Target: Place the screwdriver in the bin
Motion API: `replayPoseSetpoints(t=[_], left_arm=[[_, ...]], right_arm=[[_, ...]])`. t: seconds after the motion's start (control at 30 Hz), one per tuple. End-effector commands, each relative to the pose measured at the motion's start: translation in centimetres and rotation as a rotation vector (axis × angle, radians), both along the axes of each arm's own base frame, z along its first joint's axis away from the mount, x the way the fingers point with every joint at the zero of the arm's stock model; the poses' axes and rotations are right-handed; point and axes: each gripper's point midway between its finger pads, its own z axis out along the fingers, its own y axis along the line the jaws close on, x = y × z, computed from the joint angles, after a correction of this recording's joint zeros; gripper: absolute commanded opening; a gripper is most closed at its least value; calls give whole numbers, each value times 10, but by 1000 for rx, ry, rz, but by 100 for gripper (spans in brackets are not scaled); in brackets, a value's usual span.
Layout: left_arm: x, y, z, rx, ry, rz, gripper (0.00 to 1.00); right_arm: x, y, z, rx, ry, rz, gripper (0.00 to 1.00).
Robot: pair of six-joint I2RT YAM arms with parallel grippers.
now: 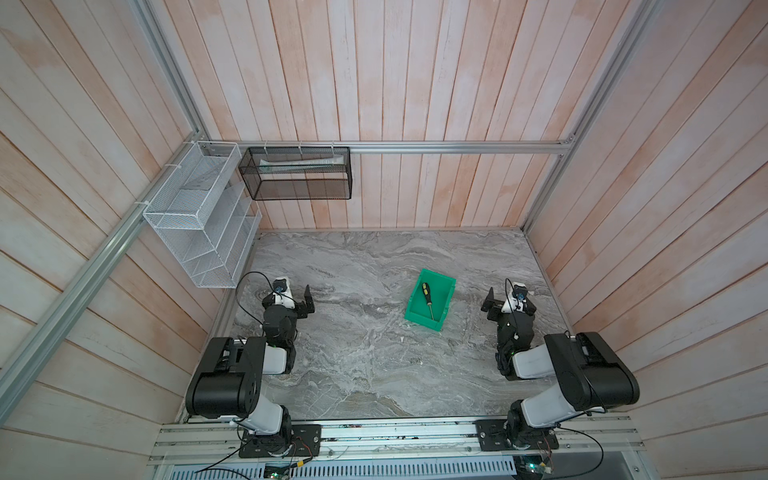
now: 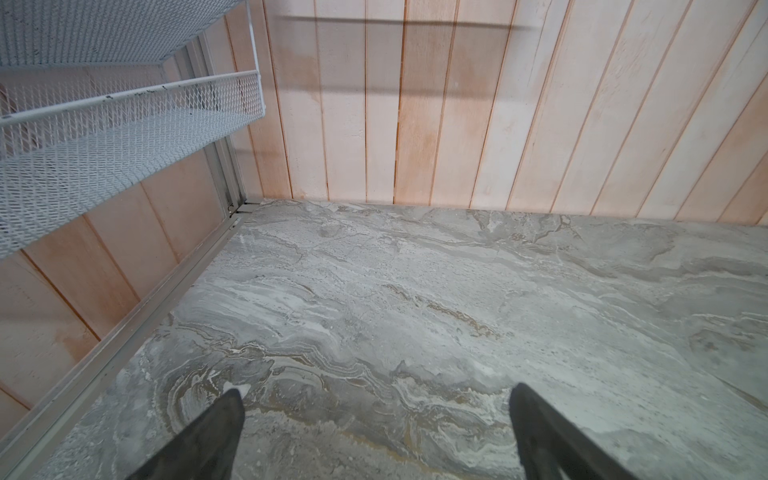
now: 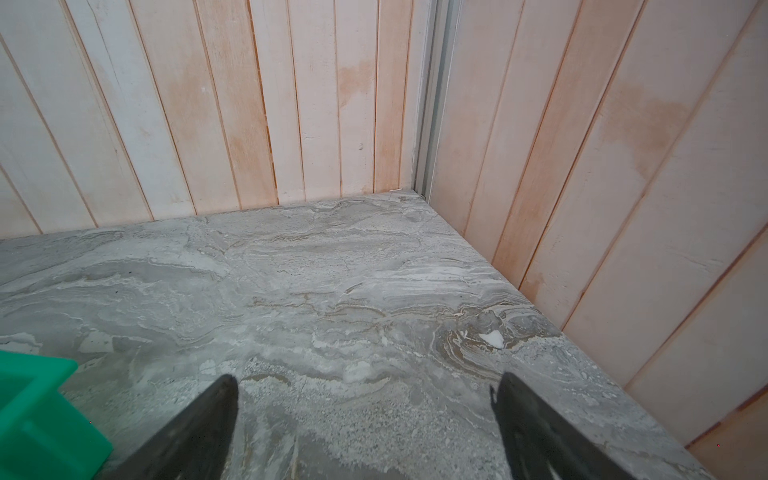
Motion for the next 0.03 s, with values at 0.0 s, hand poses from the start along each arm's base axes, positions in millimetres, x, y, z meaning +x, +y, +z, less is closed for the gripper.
replayPoseSetpoints(t=[0.0], left_arm=[[0,0,2,-6,-3,-5,100]], right_arm=[[5,1,5,11,-17,7,97]])
